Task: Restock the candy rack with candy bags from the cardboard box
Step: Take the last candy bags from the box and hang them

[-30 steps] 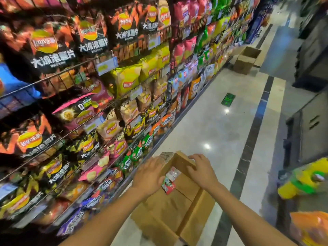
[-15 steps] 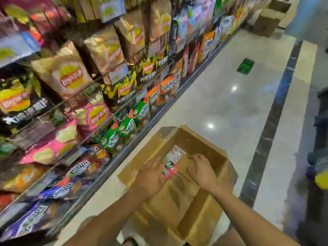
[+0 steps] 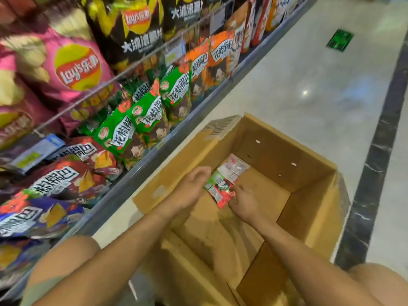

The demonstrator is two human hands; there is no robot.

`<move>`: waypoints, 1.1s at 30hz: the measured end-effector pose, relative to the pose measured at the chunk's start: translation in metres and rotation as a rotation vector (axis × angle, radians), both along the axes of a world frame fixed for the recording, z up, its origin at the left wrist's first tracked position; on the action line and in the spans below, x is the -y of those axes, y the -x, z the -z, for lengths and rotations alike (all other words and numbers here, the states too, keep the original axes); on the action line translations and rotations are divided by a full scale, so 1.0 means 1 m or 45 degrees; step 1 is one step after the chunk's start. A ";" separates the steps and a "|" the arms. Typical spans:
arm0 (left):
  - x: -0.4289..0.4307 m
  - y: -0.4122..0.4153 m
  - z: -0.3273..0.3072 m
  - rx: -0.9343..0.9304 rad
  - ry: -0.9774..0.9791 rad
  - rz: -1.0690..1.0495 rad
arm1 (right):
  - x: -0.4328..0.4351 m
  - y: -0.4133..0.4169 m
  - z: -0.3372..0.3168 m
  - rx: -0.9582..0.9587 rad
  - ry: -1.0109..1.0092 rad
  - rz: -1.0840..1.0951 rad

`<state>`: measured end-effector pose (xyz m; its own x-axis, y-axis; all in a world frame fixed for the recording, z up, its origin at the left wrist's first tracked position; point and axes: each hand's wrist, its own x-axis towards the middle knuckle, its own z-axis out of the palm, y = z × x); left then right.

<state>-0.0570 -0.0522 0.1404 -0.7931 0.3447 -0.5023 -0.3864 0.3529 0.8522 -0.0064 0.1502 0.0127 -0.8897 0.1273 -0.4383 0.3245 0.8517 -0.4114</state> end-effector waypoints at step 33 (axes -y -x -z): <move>0.025 0.024 0.013 0.388 -0.293 -0.397 | -0.005 0.051 0.130 -0.124 -0.251 -0.307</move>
<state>-0.0814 -0.0769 0.1274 -0.7047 0.2433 -0.6665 -0.6877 -0.0033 0.7260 -0.0578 0.1556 -0.1172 -0.9412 -0.0183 -0.3374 0.0708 0.9657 -0.2498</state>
